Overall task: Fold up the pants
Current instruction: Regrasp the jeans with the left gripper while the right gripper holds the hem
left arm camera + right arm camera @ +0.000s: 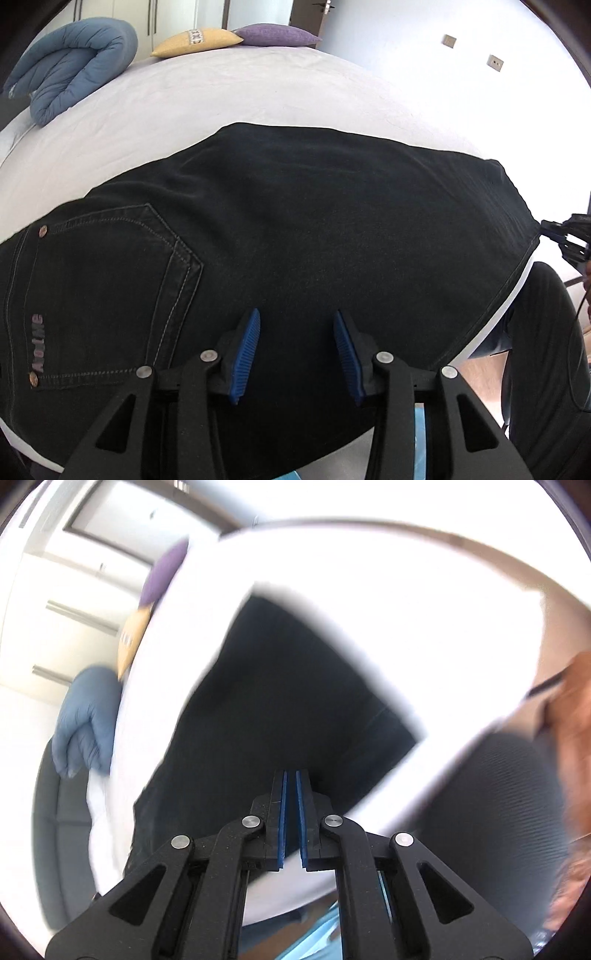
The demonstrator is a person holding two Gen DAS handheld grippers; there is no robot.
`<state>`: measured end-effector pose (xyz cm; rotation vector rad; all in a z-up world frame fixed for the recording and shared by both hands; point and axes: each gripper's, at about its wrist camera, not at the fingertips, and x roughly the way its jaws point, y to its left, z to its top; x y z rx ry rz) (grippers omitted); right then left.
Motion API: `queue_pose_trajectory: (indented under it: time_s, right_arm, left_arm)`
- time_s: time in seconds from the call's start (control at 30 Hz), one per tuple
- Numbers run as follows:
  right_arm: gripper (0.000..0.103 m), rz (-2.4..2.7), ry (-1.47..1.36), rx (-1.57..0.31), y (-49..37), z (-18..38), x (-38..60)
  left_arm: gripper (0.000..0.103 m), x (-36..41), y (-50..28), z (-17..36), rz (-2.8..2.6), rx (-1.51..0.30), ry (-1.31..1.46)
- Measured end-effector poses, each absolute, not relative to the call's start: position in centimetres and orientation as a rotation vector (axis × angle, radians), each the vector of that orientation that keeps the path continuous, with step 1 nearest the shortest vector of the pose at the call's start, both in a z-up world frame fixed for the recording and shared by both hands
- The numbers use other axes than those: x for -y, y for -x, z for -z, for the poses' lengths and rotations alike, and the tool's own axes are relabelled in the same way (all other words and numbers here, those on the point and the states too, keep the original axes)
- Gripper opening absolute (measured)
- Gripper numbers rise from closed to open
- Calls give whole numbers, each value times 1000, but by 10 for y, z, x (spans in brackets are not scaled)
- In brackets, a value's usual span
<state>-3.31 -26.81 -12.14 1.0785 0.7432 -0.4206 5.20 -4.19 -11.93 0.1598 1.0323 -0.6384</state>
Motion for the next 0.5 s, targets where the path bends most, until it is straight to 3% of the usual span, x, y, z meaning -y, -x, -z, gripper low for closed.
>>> queue_pose_trajectory:
  time_s: [0.07, 0.1, 0.13, 0.17, 0.33, 0.47, 0.5]
  right_arm:
    - [22, 415, -1115, -679, 53, 110, 272]
    - [50, 415, -1144, -635, 63, 107, 272]
    - [87, 414, -1177, -583, 80, 105, 277]
    - [95, 418, -1213, -525, 94, 103, 276]
    - [94, 361, -1397, -491, 132, 136, 310]
    - [83, 379, -1546, -486, 124, 179, 332]
    - [77, 365, -1569, -468, 122, 185, 329]
  left_arm:
    - [45, 34, -51, 121, 631, -1040, -123]
    - [45, 30, -53, 121, 626, -1044, -108]
    - [45, 29, -56, 120, 623, -1049, -96]
    - [45, 28, -58, 121, 619, -1057, -80]
    - [45, 21, -61, 120, 616, -1072, -73]
    - [45, 29, -59, 122, 603, -1074, -77]
    - [45, 29, -58, 122, 599, -1074, -76]
